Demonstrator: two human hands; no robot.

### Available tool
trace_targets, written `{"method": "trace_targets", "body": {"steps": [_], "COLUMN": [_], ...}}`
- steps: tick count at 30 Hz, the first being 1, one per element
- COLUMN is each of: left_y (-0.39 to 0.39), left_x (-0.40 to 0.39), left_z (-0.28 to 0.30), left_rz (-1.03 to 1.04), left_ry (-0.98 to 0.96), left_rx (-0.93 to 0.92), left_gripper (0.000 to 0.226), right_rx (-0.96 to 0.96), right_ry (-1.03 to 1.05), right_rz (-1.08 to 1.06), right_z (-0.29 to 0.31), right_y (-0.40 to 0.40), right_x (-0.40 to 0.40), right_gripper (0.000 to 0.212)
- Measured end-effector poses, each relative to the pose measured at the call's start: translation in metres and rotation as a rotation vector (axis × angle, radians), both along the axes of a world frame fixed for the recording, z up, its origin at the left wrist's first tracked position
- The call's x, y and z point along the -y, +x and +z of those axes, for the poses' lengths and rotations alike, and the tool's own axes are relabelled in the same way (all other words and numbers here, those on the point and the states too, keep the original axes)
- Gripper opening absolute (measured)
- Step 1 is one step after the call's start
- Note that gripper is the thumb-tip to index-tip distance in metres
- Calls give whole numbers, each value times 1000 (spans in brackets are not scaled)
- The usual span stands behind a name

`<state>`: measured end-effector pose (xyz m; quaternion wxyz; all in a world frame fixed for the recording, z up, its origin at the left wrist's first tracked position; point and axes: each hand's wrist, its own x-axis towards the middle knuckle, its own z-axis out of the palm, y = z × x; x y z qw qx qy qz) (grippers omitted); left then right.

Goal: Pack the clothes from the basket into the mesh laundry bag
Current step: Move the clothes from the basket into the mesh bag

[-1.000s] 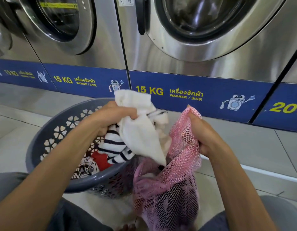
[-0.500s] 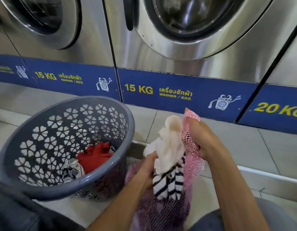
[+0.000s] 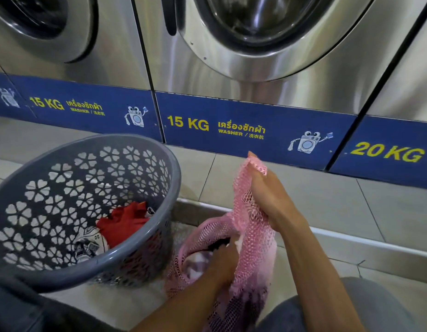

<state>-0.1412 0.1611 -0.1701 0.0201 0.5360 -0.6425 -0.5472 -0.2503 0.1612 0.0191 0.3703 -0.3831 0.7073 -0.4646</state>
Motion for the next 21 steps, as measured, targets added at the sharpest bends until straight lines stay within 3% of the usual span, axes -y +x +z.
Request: {"method": "trace_targets", "body": {"steps": [3, 4, 6, 7, 9, 12, 14, 16, 18, 21], "left_y": [9, 10, 17, 20, 32, 51, 62, 69, 72, 78], "left_x": [11, 17, 24, 27, 26, 21, 18, 27, 39, 62], "left_z": [25, 31, 52, 59, 85, 108, 121, 139, 166, 202], "left_rz": [-160, -233, -339, -400, -596, -805, -781, -924, -939, -671], "left_ry": [150, 156, 177, 143, 54, 160, 112, -15, -212, -398], "left_rx": [191, 180, 245, 361, 601, 807, 760, 693, 548, 204], "left_gripper": [79, 91, 124, 125, 95, 49, 33, 45, 52, 39], "right_rx": [-98, -126, -154, -154, -127, -110, -95, -86, -79, -39], "right_ry": [175, 229, 304, 324, 349, 355, 366, 364, 332, 284], "right_rz": [31, 35, 55, 64, 54, 46, 53, 82, 122, 151], "right_z": [-2, -3, -5, -8, -10, -13, -13, -14, -16, -20], "right_y": [-4, -4, -5, -5, -4, -2, 2, 9, 17, 30], "right_x": [-3, -4, -4, -3, 1, 8, 11, 13, 15, 20], "right_gripper": [28, 27, 32, 42, 59, 69, 71, 73, 78, 83]}}
